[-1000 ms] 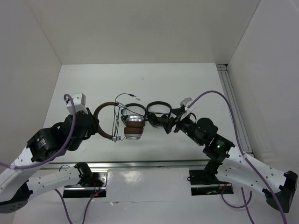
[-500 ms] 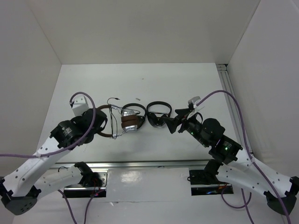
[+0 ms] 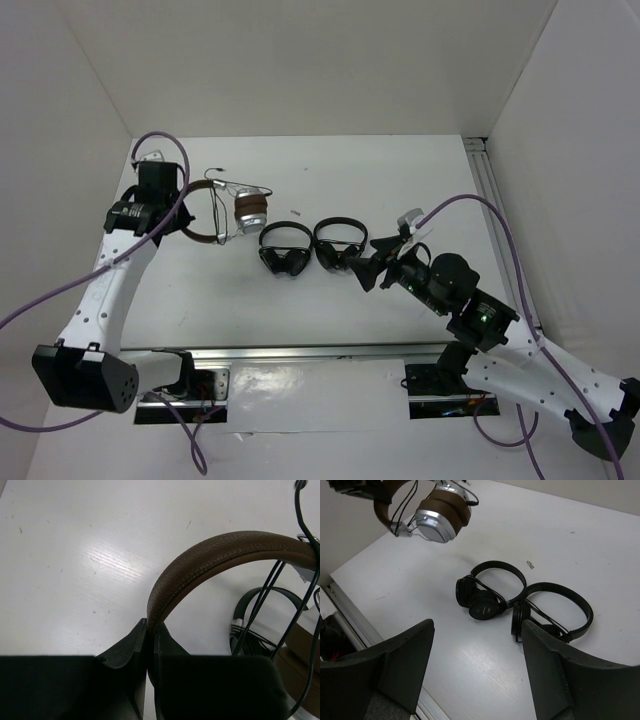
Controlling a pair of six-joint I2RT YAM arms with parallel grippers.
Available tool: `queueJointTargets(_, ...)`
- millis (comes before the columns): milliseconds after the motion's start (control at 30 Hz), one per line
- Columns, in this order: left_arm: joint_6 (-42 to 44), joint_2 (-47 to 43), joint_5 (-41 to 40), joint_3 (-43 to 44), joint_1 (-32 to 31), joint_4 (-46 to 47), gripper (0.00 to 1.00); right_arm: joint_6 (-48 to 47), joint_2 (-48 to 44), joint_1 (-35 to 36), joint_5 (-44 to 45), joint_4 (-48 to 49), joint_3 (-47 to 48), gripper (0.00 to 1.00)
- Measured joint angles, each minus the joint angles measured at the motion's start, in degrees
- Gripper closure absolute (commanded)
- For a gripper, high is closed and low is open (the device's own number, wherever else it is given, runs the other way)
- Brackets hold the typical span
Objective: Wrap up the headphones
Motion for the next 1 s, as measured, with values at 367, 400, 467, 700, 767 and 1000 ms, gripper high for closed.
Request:
queueJointTargets(367,12.85,8.07,18.05,1.36,9.73,7.91,1.0,-0.22,3.45,0.0,-5.81,-0.11,0.31,0.23)
queueJointTargets(400,13.68,8.68,19.12,1.22,10.54,8.55,1.0,-0.24,3.32,0.0,-6.34,-0.09,0.31,0.23)
queueJointTargets(467,15.87,9.9,21.22,0.98,11.91,9.88,1.0,-0.24,2.93,0.0,-7.17,-0.09,0.31,0.23)
queueJointTargets(700,24.28,12.79,26.27,-0.66,12.83,14.27,1.0,-0.24,1.6,0.42,-9.97,-0.04,0.31,0.23)
queueJointTargets(767,26.45,13.11,28.33,-2.14,13.14,15.5,1.0,-0.24,1.6,0.48,-10.67,-0.04,0.31,0.23)
queueJointTargets(1000,31.93,15.87,31.34,-4.17,14.01,16.92,1.0,-0.24,1.27,0.5,-12.98,-0.04,0.31,0.23)
